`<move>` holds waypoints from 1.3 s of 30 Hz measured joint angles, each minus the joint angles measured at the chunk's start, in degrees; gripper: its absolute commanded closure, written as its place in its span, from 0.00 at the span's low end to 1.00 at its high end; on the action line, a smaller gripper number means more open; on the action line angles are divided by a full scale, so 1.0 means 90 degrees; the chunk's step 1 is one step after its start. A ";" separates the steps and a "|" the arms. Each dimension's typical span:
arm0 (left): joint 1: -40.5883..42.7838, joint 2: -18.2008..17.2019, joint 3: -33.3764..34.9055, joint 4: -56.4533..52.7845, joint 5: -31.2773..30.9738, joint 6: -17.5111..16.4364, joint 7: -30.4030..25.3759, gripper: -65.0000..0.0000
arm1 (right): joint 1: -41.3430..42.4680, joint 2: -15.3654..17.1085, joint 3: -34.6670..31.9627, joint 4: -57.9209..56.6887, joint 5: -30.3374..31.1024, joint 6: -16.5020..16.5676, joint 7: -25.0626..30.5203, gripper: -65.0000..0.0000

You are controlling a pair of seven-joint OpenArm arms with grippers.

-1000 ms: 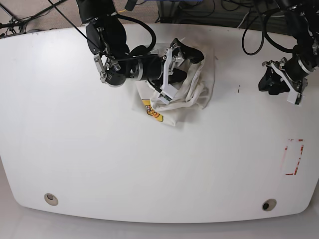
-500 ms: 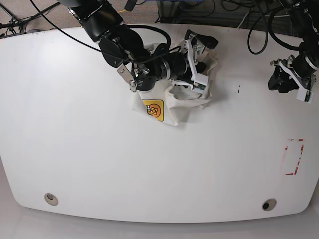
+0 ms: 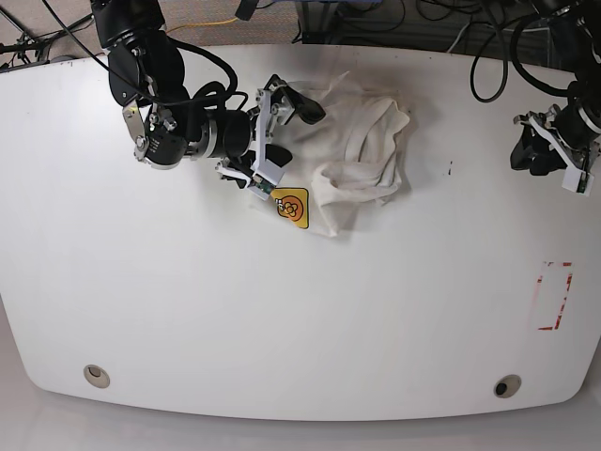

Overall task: Fold the T-shirt properly
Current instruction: 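Shake and spread the shirt with the right gripper, exposing the yellow print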

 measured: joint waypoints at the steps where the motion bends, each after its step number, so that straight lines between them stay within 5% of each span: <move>1: 0.0000 0.0002 0.0005 0.0000 0.0000 0.0000 0.0000 0.63 | 0.0005 -0.0034 0.0066 0.0000 0.0000 0.0002 0.0015 0.15; 9: -0.0007 0.0024 0.0012 -0.0005 0.0002 0.0000 0.0005 0.63 | 0.0454 -0.0226 0.0107 -0.0476 0.0131 0.0024 0.0044 0.15; 18: 0.0158 0.0010 -0.0027 -0.0002 -0.0019 0.0000 0.0002 0.63 | 0.1494 -0.1180 -0.0729 -0.1972 0.0012 0.0010 0.0061 0.15; 28: 0.0216 0.0002 0.0007 0.0007 0.0007 0.0000 0.0005 0.63 | 0.2618 -0.2142 -0.2324 -0.3791 0.0041 -0.0024 0.1501 0.15; 33: 0.0231 -0.0053 0.0245 0.0308 0.0209 0.0000 0.0002 0.63 | 0.2586 -0.2028 -0.2312 -0.3475 0.0032 -0.0032 0.1518 0.15; 39: 0.0177 -0.0041 0.1435 0.0872 0.1110 -0.0002 -0.0034 0.63 | 0.2115 -0.1107 -0.1882 -0.2295 0.0015 -0.0056 0.1525 0.15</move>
